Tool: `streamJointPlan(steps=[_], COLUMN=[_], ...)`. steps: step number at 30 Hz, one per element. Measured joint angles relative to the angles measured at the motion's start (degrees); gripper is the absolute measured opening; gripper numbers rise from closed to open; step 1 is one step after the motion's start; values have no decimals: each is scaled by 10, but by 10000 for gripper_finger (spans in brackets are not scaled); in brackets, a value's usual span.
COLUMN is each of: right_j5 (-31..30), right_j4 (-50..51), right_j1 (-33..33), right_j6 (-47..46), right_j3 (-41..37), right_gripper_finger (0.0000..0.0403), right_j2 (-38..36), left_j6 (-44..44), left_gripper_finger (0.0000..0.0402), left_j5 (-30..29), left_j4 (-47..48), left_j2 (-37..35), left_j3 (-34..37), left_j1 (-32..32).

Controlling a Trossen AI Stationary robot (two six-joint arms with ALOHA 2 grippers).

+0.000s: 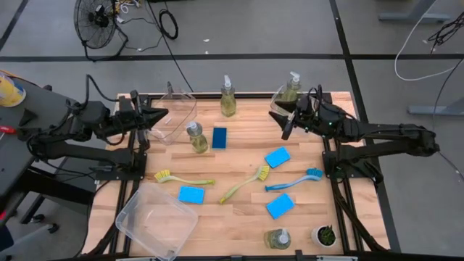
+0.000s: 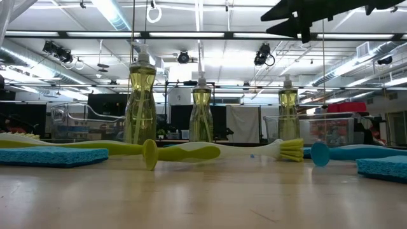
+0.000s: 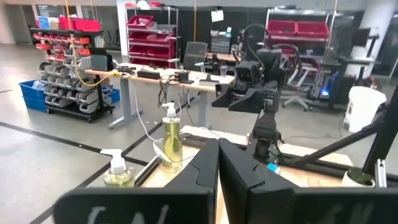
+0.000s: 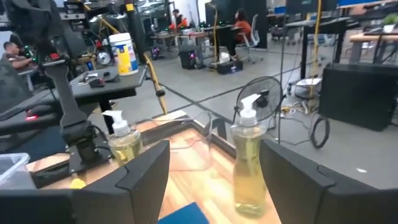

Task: Pick & Place Kitchen Sink Supplies
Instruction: Put the yellow dish soap bottle into the right transparent bin

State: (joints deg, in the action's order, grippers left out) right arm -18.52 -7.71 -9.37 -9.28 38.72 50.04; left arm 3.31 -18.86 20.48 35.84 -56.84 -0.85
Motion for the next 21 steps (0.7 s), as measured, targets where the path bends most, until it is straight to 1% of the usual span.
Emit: streamJointPlan(steps=[5,9,12,15,18,21], right_j5=[-5,-5,-5,-6,-25,-32], right_j4=[0,1,-4,-27,-59,-82], right_j1=[11,18,22,26,26,24], right_j6=[-35,-38,-38,-39,-62,-64], right_j3=[0,0,0,0,0,0], right_gripper_finger=[249,249,249,249,249,249], right_j2=[24,51,72,93,112,125], left_j6=[-2,-2,-1,-1,-1,0], left_gripper_finger=[18,37,64,96,129,159], left_j5=[0,-19,-35,-36,-37,-39], left_j4=[0,0,0,0,0,-1], left_j2=[24,50,68,83,93,98], left_j3=[0,0,0,0,0,1], left_j1=[0,0,0,0,0,0])
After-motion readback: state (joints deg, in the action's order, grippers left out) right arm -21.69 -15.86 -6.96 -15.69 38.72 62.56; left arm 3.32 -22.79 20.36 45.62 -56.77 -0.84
